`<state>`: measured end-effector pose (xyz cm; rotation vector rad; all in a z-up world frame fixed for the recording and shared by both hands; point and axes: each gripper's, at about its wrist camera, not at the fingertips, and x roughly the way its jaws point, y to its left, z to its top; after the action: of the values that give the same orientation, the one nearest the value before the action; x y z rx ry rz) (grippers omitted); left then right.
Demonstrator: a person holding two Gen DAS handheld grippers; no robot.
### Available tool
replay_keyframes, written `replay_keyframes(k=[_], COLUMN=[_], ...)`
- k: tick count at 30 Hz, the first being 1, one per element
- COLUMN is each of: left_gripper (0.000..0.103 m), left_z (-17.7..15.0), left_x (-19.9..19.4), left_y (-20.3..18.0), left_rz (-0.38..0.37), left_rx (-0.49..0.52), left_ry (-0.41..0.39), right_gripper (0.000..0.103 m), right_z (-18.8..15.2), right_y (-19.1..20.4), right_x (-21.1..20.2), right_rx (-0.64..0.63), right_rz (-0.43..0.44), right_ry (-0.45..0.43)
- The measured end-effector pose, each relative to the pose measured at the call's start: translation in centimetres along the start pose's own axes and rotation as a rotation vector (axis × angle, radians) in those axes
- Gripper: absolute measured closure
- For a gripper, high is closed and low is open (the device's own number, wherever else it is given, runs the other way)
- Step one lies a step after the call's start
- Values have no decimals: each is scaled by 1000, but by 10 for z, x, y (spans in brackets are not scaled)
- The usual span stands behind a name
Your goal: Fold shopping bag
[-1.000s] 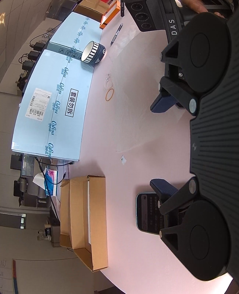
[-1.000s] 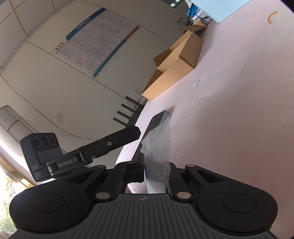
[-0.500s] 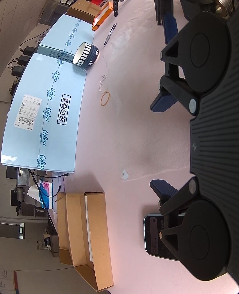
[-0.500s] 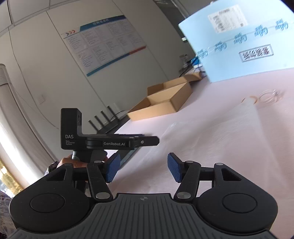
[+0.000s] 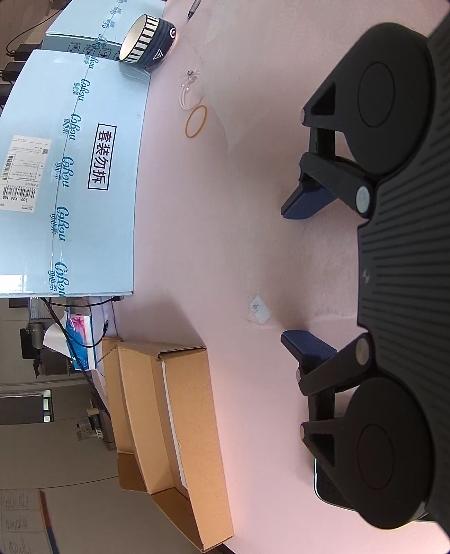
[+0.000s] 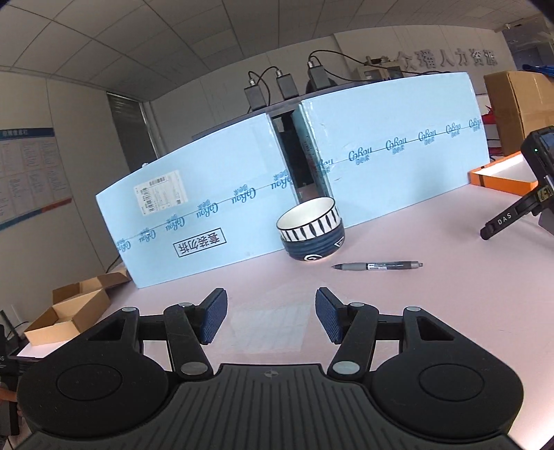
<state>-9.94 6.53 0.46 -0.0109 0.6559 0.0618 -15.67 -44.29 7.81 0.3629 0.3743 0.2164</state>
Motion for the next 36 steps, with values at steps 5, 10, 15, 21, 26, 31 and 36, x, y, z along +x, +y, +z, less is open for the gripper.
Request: replay_keyframes(k=[5, 10, 15, 21, 26, 31, 36], left_gripper=[99, 103, 103, 102, 102, 102, 102], left_z=[6, 7, 10, 15, 13, 10, 9], left_x=[-1, -8, -23, -29, -28, -26, -23], left_y=[-6, -7, -12, -15, -12, -9, -11], left_rz=[-61, -114, -107, -74, -57, -49, -47], left_rx=[22, 2, 44, 59, 50, 37, 43], left_ry=[9, 15, -24, -41, -24, 0, 17], right_gripper=[49, 49, 49, 45, 45, 41, 41], right_z=[-6, -3, 9, 18, 19, 17, 15], right_y=[-7, -8, -18, -23, -12, 3, 15], right_x=[8, 19, 38, 87, 140, 189, 227], right_rx=[33, 19, -8, -54, -166, -290, -379], right_rz=[-28, -53, -85, -27, -40, -44, -40], right_ry=[9, 6, 32, 170, 281, 348, 398])
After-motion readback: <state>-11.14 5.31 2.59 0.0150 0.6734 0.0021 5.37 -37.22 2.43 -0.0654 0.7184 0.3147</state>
